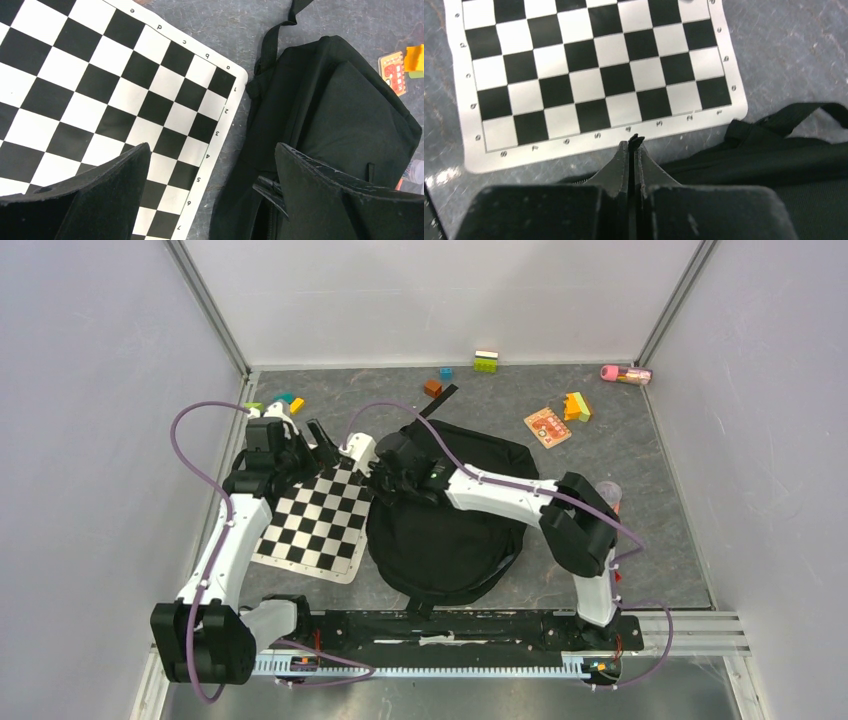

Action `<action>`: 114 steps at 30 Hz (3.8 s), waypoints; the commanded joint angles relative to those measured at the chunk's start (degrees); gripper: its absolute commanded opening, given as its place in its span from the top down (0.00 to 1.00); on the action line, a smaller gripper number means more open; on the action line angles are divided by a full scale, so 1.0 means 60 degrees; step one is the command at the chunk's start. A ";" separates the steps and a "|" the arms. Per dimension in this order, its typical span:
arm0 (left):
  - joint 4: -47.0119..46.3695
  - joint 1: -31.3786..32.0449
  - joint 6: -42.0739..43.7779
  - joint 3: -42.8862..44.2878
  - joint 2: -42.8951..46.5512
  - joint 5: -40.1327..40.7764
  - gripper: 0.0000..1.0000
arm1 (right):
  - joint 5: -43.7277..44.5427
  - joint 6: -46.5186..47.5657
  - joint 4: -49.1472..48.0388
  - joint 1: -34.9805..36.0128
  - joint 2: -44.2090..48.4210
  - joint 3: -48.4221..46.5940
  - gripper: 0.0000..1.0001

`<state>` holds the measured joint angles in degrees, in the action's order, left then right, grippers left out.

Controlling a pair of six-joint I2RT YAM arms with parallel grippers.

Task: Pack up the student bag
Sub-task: Zip the student bag at the center of the board.

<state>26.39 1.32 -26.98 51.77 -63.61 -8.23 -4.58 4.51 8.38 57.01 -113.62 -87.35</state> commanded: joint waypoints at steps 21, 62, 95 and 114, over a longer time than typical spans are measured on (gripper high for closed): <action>-0.2221 0.1314 -0.0295 -0.0813 0.0180 -0.3186 0.00 | 0.0140 -0.2941 -0.2875 0.1233 0.5618 0.5991 1.00; -0.2006 0.2321 -0.3426 -0.6170 0.8420 -0.2656 0.00 | 0.1828 -0.3449 -0.1762 0.0358 0.2963 0.2914 1.00; 0.0210 0.2372 -0.0562 -0.2424 0.3985 -0.2365 0.00 | 0.3987 -0.1973 0.0017 -0.0477 0.5743 0.3996 0.12; -0.0470 0.2426 0.0084 -0.1671 -0.0865 -0.3887 0.28 | 0.2230 -0.1493 0.4621 0.0211 0.8419 0.6669 0.29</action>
<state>22.68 15.62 -31.31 38.17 -66.11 -29.26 10.52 -5.37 32.29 57.04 -62.00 -47.33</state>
